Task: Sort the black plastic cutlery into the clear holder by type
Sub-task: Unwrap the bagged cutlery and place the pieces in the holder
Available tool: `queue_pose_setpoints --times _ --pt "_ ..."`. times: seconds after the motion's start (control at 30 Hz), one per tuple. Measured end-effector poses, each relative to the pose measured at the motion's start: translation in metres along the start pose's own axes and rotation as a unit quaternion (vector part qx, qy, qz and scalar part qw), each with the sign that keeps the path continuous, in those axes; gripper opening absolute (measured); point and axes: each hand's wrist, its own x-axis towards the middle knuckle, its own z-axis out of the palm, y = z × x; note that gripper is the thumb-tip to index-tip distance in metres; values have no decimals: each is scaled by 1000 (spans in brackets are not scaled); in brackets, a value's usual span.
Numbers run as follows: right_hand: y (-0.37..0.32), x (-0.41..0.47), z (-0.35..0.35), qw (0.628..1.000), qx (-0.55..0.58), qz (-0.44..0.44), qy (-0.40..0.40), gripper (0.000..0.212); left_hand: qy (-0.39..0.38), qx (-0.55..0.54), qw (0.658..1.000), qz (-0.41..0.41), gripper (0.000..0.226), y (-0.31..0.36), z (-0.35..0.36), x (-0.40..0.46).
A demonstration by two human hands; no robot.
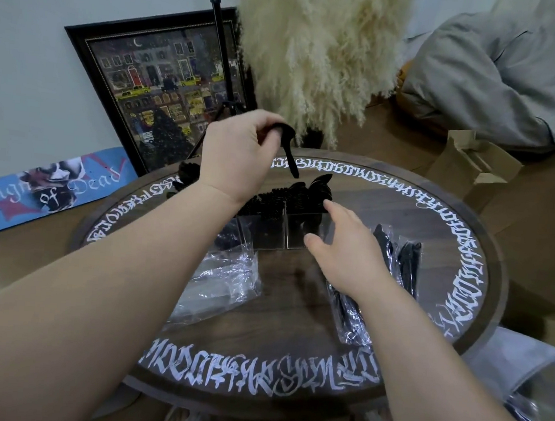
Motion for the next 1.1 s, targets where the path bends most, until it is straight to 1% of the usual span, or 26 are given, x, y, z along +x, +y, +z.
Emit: queue_pose_setpoints --times 0.1,0.23,0.3,0.4,0.43,0.53,0.57,0.6,0.67,0.77,0.83,0.9,0.97,1.03,1.1 --pt "1 0 0 1000 2 -3 5 63 -84 42 996 -13 21 0 9 -10" --pt "3 1 -1 1000 12 -1 10 62 -211 86 973 -29 28 -1 17 -15" --pt "5 2 -1 1000 17 -1 13 62 -257 118 959 -23 33 -1 22 -13" --pt "6 3 0 1000 19 -1 15 61 -300 156 941 -23 36 -7 30 -11" --pt "7 4 0 1000 20 -1 14 61 -320 171 932 -29 36 -11 33 -11" --pt "9 5 0 1000 19 -3 14 62 -398 216 890 -50 42 -17 39 -17" --pt "10 5 0 1000 19 -2 13 62 -404 218 887 -57 42 -17 39 -20" --pt "12 5 -1 1000 20 -3 13 62 -395 216 891 -58 42 -15 39 -22" --pt "15 5 -2 1000 19 -6 15 63 -345 200 916 -42 41 -10 38 -29" --pt "21 4 -7 1000 3 -7 21 63 -256 163 952 39 48 -2 39 -46" --pt "28 3 -12 1000 -12 3 28 64 -231 118 962 87 51 8 43 -62" --pt "38 1 -17 999 -25 13 34 64 -243 85 959 115 48 21 52 -82" --pt "50 -3 -23 998 -42 23 36 64 -280 69 950 124 47 28 63 -104" --pt "61 -8 -29 997 -57 41 33 63 -341 78 930 111 50 33 74 -123" --pt "74 -14 -36 995 -75 64 28 59 -405 112 904 81 53 34 82 -139"
